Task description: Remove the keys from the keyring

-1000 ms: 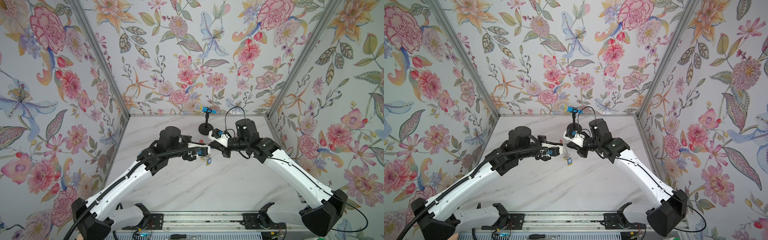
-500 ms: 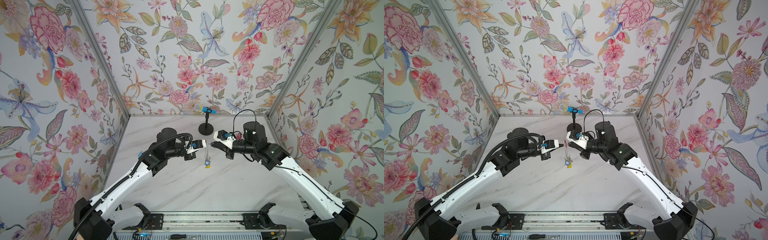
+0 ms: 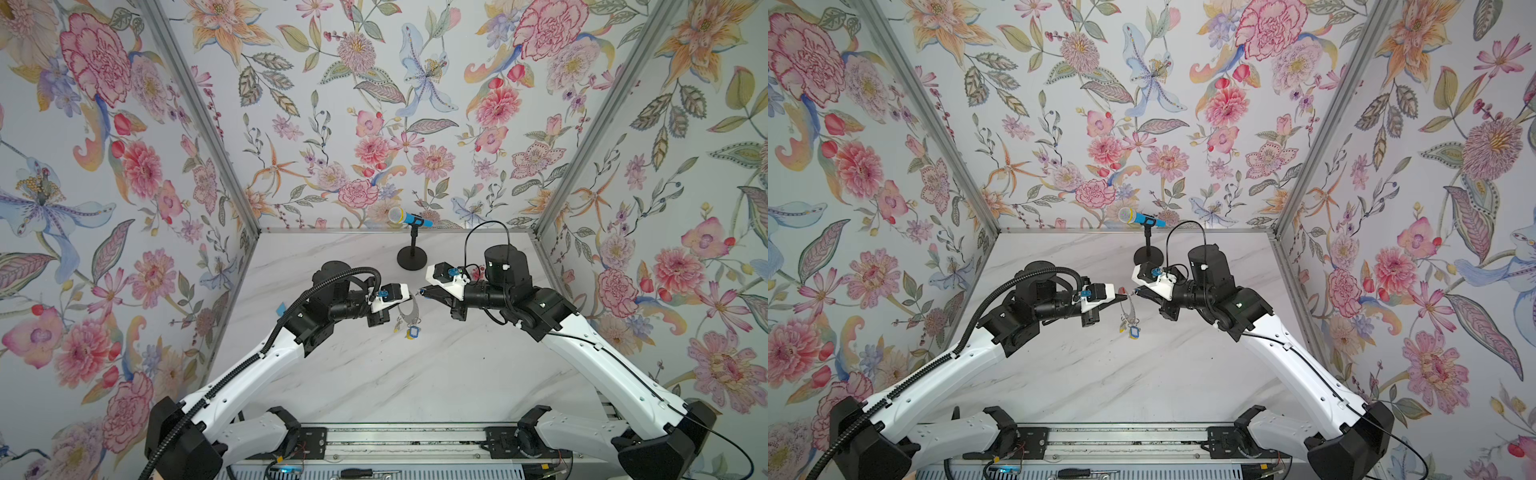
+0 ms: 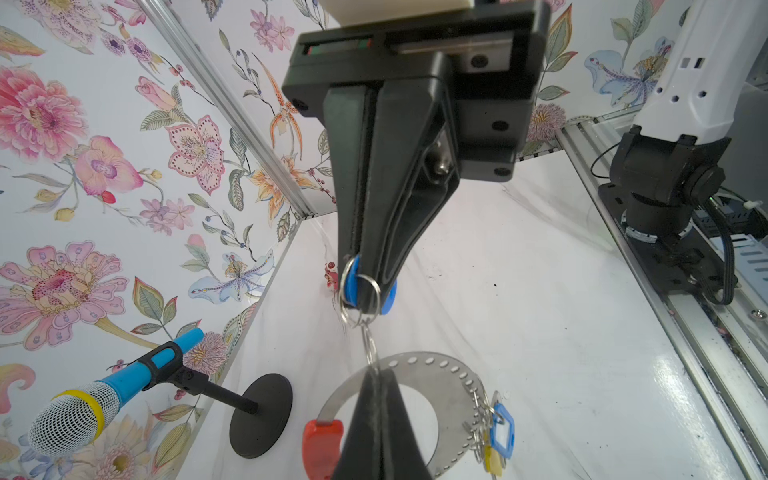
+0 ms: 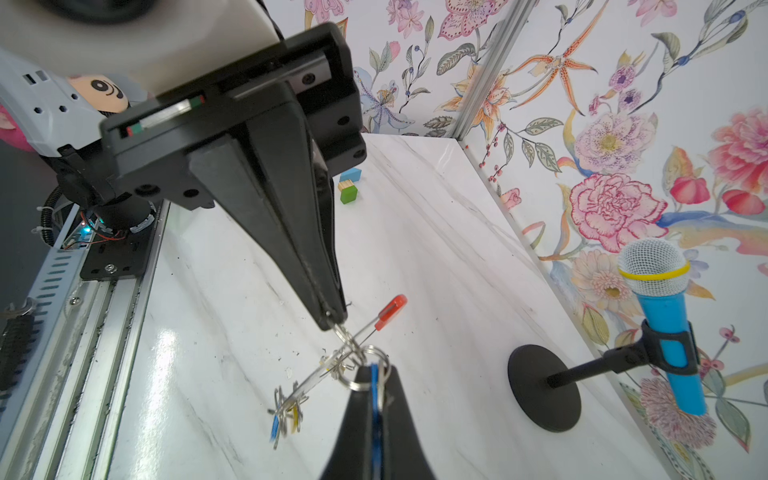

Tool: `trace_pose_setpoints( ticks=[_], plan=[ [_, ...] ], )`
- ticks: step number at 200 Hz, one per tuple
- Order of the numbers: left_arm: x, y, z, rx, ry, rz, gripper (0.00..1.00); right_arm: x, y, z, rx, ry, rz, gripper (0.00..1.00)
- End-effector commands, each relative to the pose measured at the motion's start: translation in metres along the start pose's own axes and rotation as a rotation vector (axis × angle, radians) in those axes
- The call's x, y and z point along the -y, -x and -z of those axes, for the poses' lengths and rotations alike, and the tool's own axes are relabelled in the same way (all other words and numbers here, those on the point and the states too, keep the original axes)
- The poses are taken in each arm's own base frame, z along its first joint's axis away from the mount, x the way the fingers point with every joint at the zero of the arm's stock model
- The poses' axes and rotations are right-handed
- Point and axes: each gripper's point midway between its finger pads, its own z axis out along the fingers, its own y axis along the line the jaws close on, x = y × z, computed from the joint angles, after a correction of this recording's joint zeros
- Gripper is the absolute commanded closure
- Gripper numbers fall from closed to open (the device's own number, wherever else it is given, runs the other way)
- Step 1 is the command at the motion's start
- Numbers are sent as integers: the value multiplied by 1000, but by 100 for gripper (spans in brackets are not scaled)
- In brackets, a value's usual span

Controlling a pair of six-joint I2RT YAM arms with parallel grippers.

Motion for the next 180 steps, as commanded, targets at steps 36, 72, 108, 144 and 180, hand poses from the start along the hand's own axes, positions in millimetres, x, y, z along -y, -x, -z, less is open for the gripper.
trace_pose_setpoints(
  ticks=[36,72,108,144,180],
  plan=[
    [2,-13,-4,-141,-43,-109,100,8,12,-3,-24,-20,42,100],
    [14,-6,3,-144,-107,-192,100,15,9,-1,-44,-33,37,100],
    [21,12,10,-95,-162,-207,100,22,-1,-6,-71,-20,3,100],
    [19,37,16,-20,-157,-221,100,25,-8,-9,-90,-1,-32,100],
    [13,52,18,36,-126,-221,100,21,-10,-14,-87,30,-45,100]
  ],
)
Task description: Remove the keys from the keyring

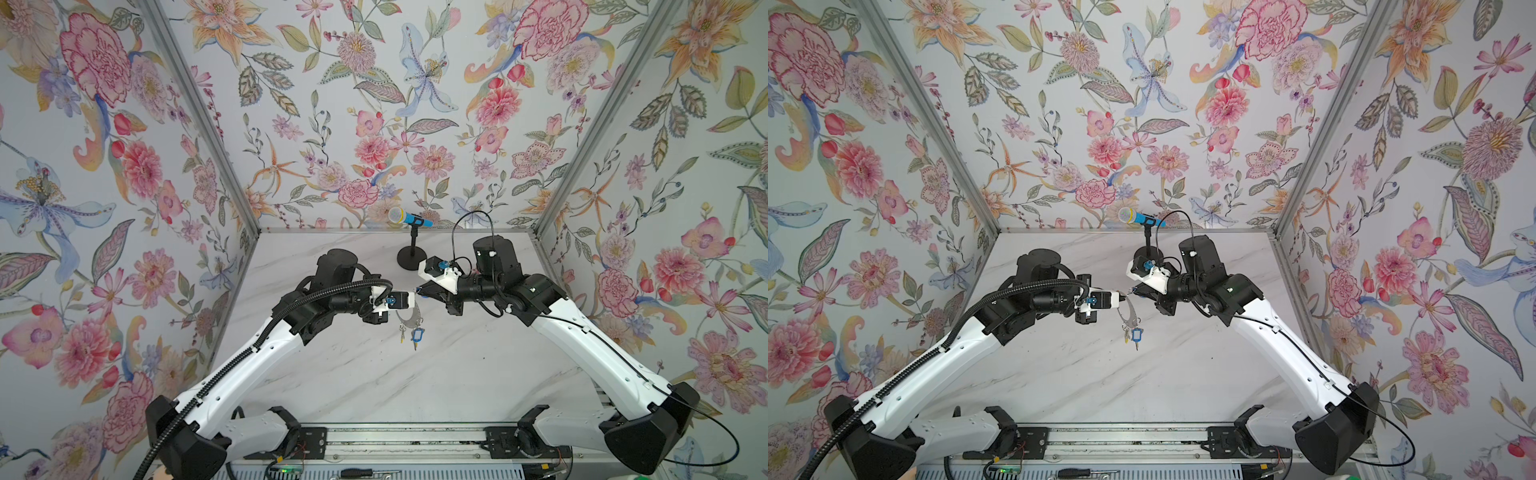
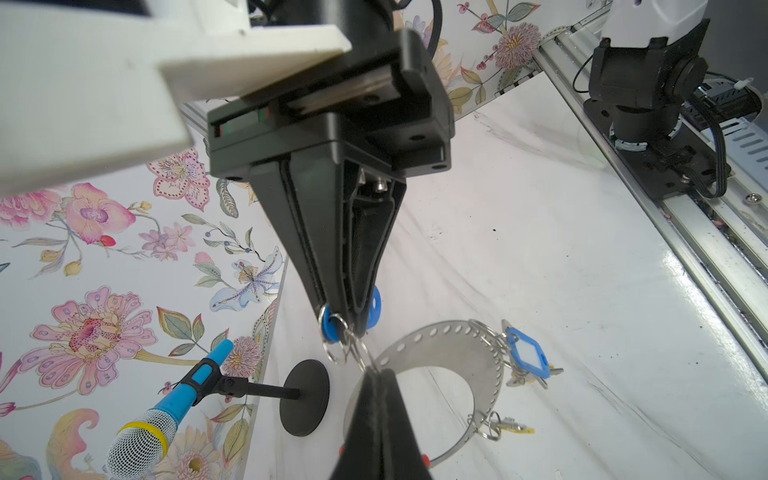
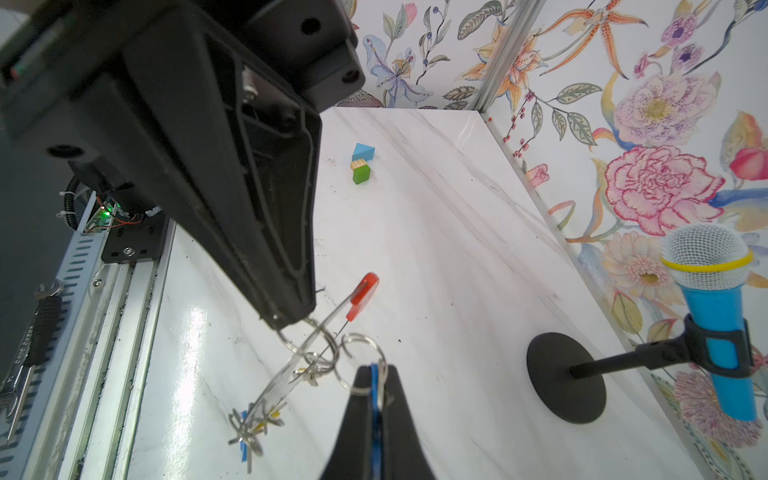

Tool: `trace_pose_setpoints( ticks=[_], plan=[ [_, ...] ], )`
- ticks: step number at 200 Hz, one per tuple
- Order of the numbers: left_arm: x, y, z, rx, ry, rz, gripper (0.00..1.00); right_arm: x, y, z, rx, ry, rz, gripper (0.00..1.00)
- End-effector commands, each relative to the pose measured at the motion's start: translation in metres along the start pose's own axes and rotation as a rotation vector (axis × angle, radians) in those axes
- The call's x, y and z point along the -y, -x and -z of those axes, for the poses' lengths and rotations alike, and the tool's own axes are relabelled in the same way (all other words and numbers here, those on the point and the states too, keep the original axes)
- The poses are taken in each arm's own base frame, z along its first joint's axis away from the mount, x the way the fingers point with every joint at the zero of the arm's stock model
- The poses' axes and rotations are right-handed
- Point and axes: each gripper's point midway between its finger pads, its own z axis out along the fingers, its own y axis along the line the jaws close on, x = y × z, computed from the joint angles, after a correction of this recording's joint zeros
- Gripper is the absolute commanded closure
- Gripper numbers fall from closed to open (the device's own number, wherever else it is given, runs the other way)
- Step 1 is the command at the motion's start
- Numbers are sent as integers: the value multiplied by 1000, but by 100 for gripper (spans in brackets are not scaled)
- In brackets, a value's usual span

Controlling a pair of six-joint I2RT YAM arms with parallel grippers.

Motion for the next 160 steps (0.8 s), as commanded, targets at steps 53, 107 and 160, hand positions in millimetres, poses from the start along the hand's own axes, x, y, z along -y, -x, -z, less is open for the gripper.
trace_pose_setpoints(
  ticks=[53,107,160],
  plan=[
    [-20,45,18,211,98,36,100,2,-6,-5,-8,1,-15,100],
    [-27,21,9,226,196,196,100,-7,7,2,57,-5,7,100],
    [-20,-4,6,296,292,341,100,-14,8,3,82,8,2,100]
  ],
)
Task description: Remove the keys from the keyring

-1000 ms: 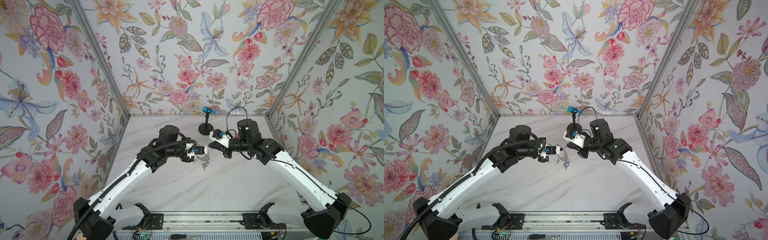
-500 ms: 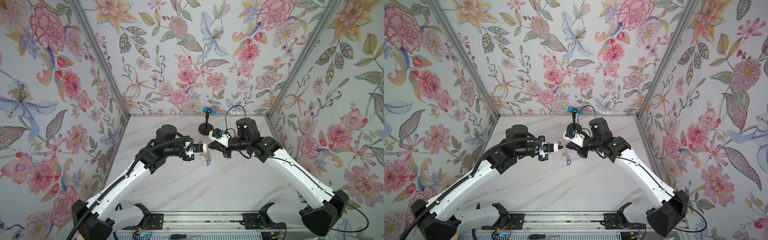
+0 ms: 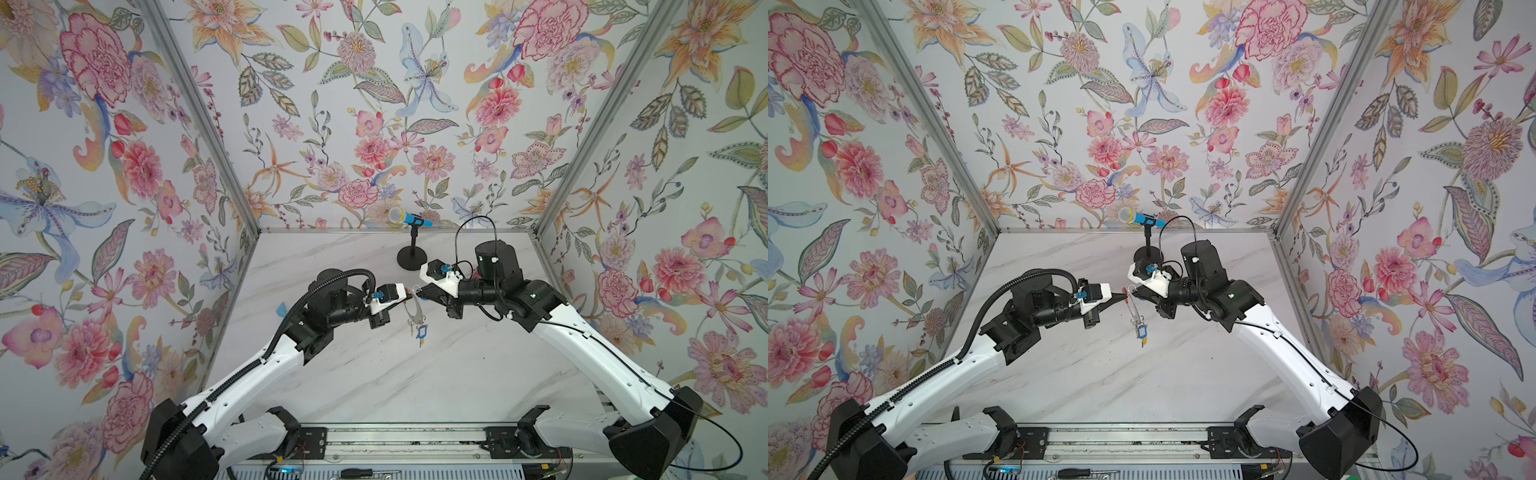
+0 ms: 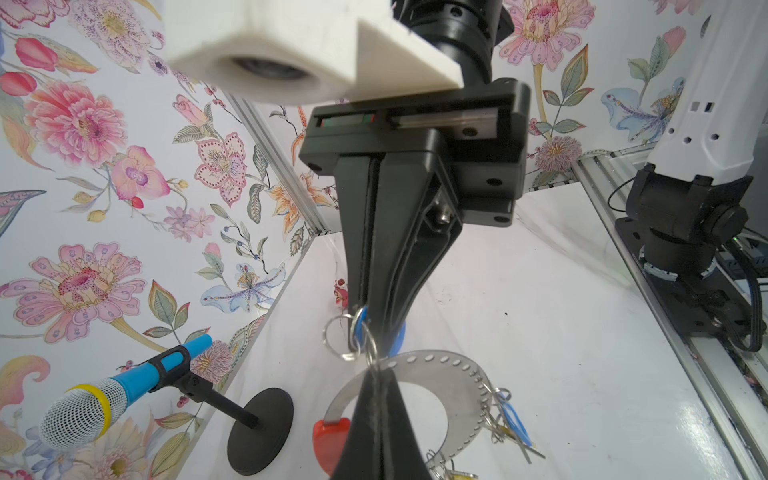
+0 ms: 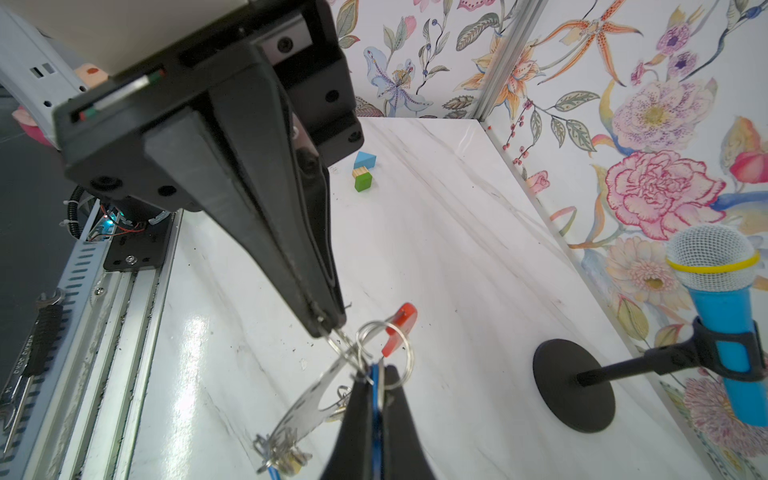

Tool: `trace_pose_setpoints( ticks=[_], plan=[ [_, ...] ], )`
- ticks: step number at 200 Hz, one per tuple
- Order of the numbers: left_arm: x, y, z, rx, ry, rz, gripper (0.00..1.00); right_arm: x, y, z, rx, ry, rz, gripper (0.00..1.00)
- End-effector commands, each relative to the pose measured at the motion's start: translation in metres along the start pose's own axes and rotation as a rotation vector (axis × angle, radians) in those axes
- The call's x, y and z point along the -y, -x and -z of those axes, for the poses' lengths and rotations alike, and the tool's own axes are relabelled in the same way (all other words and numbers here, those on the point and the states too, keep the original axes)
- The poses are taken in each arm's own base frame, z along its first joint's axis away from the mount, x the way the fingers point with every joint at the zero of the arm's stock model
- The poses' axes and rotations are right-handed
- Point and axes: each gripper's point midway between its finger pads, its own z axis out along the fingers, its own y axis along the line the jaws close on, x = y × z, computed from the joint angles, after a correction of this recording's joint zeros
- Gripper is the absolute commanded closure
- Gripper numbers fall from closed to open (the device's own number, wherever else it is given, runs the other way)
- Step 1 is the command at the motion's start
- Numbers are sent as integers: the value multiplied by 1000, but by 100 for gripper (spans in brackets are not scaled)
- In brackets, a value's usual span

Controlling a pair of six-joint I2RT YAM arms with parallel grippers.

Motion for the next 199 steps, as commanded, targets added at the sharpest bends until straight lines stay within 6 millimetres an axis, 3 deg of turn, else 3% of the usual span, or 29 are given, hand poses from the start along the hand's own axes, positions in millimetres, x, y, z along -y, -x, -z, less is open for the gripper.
trace_pose_setpoints(
  ticks=[1,21,69,145,151,199],
  plan=[
    [-14,12,7,103,97,53,100,-7,8,3,40,13,1,100],
    [-9,3,5,118,90,117,99,-8,7,1,37,23,0,100],
    [6,-22,0,28,23,173,83,-8,8,0,34,19,5,100],
    [-5,-18,-2,-141,-15,120,66,-3,2,-3,-9,-10,7,100],
    [-6,-18,-2,-147,-17,124,65,-12,7,-7,-5,13,22,100],
    [-6,-22,-1,-190,-19,140,65,-13,8,-10,-20,6,33,100]
  ],
)
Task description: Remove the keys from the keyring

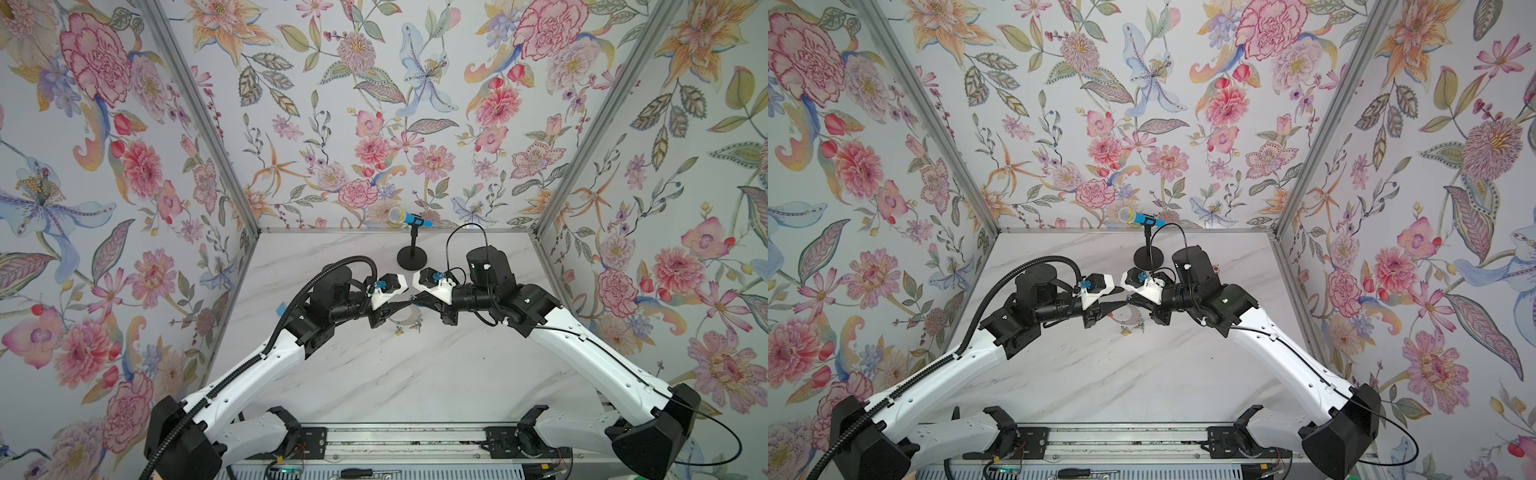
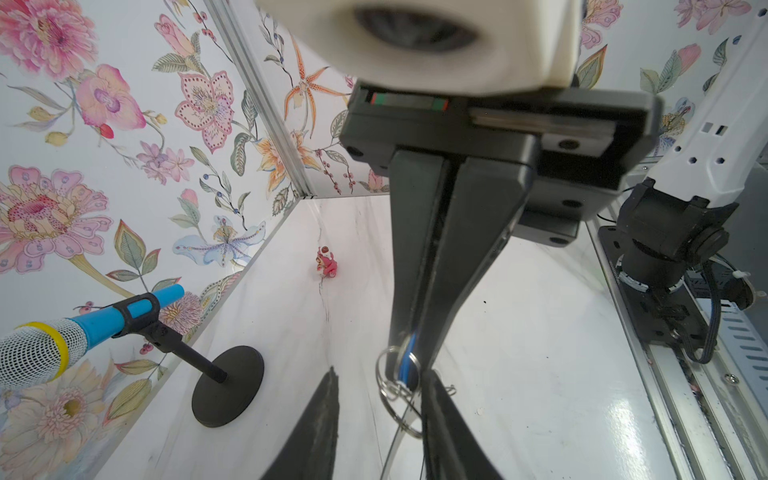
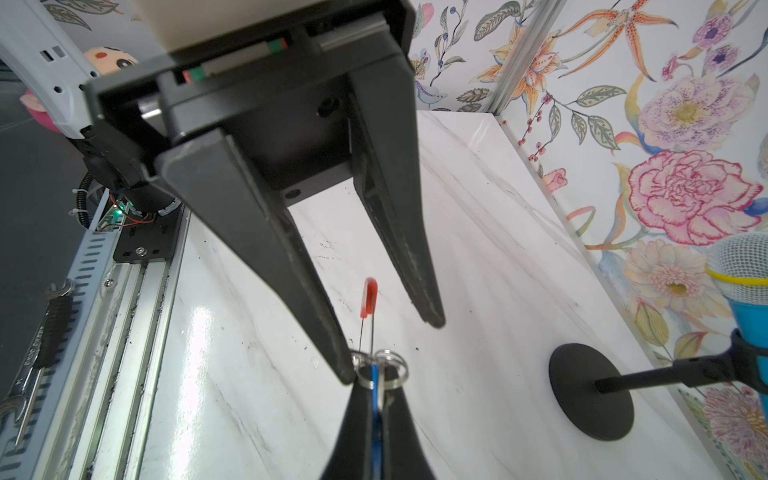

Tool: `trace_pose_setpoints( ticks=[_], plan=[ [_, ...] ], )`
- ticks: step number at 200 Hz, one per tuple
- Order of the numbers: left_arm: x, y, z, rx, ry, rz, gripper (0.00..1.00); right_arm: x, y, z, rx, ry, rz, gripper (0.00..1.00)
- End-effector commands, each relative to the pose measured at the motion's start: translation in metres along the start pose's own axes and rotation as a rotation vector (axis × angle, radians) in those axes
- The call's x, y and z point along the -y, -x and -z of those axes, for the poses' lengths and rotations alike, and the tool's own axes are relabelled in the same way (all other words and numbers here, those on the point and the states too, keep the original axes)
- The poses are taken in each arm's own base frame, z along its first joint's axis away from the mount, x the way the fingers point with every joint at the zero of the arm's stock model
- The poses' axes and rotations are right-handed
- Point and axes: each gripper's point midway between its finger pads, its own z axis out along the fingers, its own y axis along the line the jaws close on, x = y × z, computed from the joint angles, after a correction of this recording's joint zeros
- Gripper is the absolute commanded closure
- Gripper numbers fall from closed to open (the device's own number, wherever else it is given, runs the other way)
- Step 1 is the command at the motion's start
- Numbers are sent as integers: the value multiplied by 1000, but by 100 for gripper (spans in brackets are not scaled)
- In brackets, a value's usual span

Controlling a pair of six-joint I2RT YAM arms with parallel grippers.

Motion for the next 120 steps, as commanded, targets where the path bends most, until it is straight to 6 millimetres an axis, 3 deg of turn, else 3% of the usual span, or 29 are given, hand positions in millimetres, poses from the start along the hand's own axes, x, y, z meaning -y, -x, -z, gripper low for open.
trace_pose_setpoints(
  ticks=[1,51,120],
  plan=[
    [-4,-10,0,-62,11,8,65,3,11,4,12,-15,20,100],
    [-3,-22,0,-134,14,-14,71,5,13,4,8,-30,23,100],
    [-9,-8,-5,-111,5,-35,79,1,13,2,4,-17,30,100]
  ],
)
